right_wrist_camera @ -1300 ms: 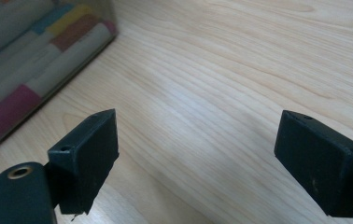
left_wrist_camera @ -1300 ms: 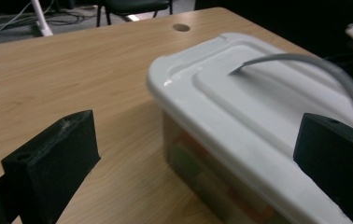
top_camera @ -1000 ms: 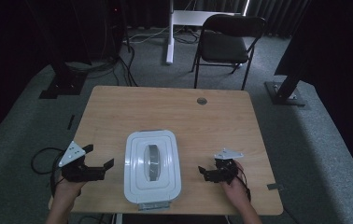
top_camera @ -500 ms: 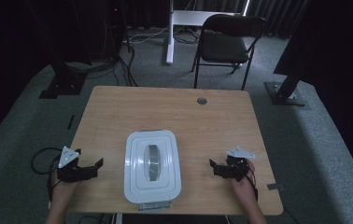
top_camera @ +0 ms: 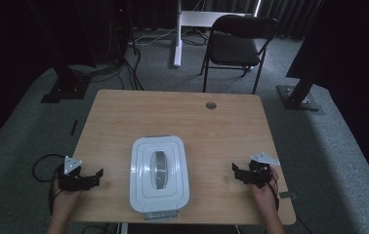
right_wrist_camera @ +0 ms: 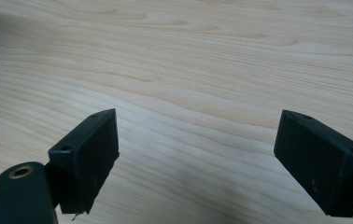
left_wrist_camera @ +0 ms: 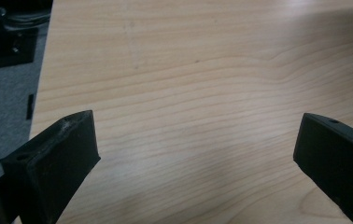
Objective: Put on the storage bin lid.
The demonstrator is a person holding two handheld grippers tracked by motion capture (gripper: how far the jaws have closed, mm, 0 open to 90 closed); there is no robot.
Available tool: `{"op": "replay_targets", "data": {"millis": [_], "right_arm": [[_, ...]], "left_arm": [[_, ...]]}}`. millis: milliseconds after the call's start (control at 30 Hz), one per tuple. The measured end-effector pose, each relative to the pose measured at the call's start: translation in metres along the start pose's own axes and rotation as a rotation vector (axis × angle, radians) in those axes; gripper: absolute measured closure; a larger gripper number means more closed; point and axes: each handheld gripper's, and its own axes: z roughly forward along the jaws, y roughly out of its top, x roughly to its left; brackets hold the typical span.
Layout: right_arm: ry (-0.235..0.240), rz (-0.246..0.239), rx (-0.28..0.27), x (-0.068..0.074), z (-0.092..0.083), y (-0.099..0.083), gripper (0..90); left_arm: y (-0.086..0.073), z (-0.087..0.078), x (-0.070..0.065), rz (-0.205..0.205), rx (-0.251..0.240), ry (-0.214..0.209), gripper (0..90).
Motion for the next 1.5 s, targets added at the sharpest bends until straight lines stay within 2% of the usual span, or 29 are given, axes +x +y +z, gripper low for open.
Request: {"op": "replay_targets", "data": {"millis": [33, 133, 267, 300, 367, 533, 633, 667, 733, 867, 1000, 1167, 1267, 1367, 1433, 1467, 1500], "right_arm": [[-0.036, 0.012, 0.004, -0.005, -0.001, -0.001, 13.4], [-0.072, 0.041, 0.010, -0.012, -0.002, -0.004, 13.4], [-0.094, 0.052, 0.017, -0.016, -0.003, -0.006, 13.5], [-0.137, 0.083, 0.021, -0.022, -0.004, -0.010, 13.5], [-0.176, 0.087, 0.027, -0.025, -0.004, -0.013, 13.5], [-0.202, 0.096, 0.055, -0.029, -0.002, -0.016, 13.5], [-0.219, 0.114, 0.065, -0.031, -0.001, -0.018, 13.5], [-0.237, 0.147, 0.075, -0.034, 0.000, -0.020, 13.5], [-0.252, 0.184, 0.082, -0.038, 0.001, -0.022, 13.5], [-0.274, 0.197, 0.098, -0.041, 0.002, -0.025, 13.5], [-0.275, 0.199, 0.110, -0.042, 0.005, -0.026, 13.3], [-0.274, 0.200, 0.111, -0.042, 0.005, -0.026, 12.9], [-0.274, 0.200, 0.112, -0.042, 0.005, -0.026, 12.8], [-0.273, 0.201, 0.113, -0.042, 0.005, -0.026, 12.5], [-0.273, 0.200, 0.113, -0.042, 0.005, -0.026, 12.5], [-0.272, 0.200, 0.113, -0.042, 0.005, -0.026, 12.4], [-0.272, 0.200, 0.113, -0.042, 0.005, -0.026, 12.4]], "left_arm": [[-0.001, 0.001, 0.001, -0.004, 0.011, 0.012, 0.5], [-0.004, 0.001, 0.002, -0.009, 0.028, 0.032, 0.5], [-0.005, 0.001, 0.003, -0.012, 0.031, 0.034, 0.6], [-0.007, 0.000, 0.007, -0.032, 0.042, 0.050, 0.5], [-0.008, -0.001, 0.008, -0.044, 0.048, 0.065, 0.5], [-0.013, -0.001, 0.010, -0.062, 0.072, 0.106, 0.5], [-0.014, -0.001, 0.010, -0.053, 0.080, 0.123, 0.5], [-0.015, 0.000, 0.009, -0.059, 0.088, 0.134, 0.6], [-0.016, 0.001, 0.009, -0.062, 0.096, 0.147, 0.5], [-0.018, 0.003, 0.010, -0.068, 0.109, 0.167, 0.6], [-0.018, 0.004, 0.011, -0.075, 0.112, 0.174, 0.5], [-0.018, 0.006, 0.011, -0.071, 0.138, 0.180, 0.6], [-0.018, 0.007, 0.011, -0.092, 0.145, 0.173, 0.6], [-0.018, 0.008, 0.012, -0.131, 0.155, 0.158, 0.6], [-0.018, 0.008, 0.012, -0.131, 0.155, 0.158, 0.6], [-0.017, 0.009, 0.013, -0.152, 0.159, 0.157, 0.6], [-0.017, 0.009, 0.013, -0.152, 0.159, 0.157, 0.6]]}}
